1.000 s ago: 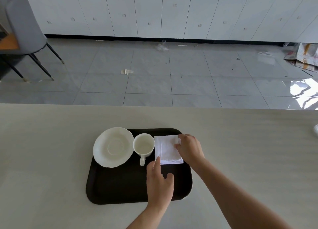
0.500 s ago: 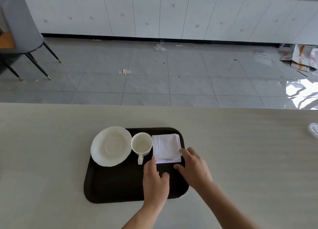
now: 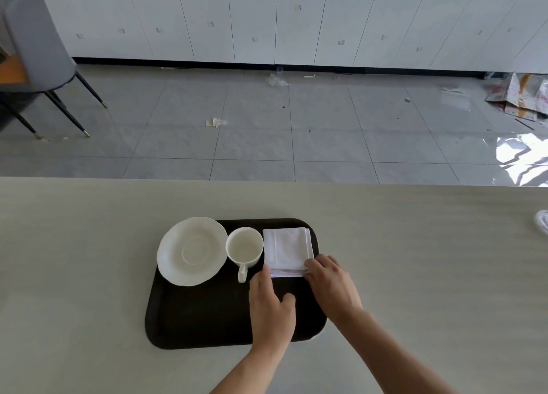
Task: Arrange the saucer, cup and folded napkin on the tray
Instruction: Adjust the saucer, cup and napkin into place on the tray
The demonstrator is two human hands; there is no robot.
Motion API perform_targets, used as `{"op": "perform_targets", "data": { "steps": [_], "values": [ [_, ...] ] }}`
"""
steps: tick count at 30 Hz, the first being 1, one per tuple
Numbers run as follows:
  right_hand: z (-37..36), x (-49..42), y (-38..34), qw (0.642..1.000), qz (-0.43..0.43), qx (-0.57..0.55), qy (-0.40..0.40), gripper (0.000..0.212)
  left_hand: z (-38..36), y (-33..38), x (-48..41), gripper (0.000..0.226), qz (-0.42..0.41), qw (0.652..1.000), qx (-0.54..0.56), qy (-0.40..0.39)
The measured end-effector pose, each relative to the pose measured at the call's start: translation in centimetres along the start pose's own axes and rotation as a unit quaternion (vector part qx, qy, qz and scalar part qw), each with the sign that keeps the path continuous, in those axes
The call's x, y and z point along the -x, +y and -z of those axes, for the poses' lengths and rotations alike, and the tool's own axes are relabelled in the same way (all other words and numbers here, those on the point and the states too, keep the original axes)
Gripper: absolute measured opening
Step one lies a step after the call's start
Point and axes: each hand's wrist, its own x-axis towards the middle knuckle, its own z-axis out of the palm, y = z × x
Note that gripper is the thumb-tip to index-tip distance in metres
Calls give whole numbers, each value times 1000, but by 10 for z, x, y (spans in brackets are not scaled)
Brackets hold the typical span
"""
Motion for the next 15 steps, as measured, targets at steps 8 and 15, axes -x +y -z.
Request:
{"op": "perform_targets", "data": {
  "steps": [8,15],
  "values": [
    [-1,-1,-2,1000,-12,-14,19,3,-3,1,1,74,4,1000,-26,1],
    [-1,-1,-2,1000,-9,-15,26,5,-3,-1,-1,72,-5,992,-124,10]
  ]
}}
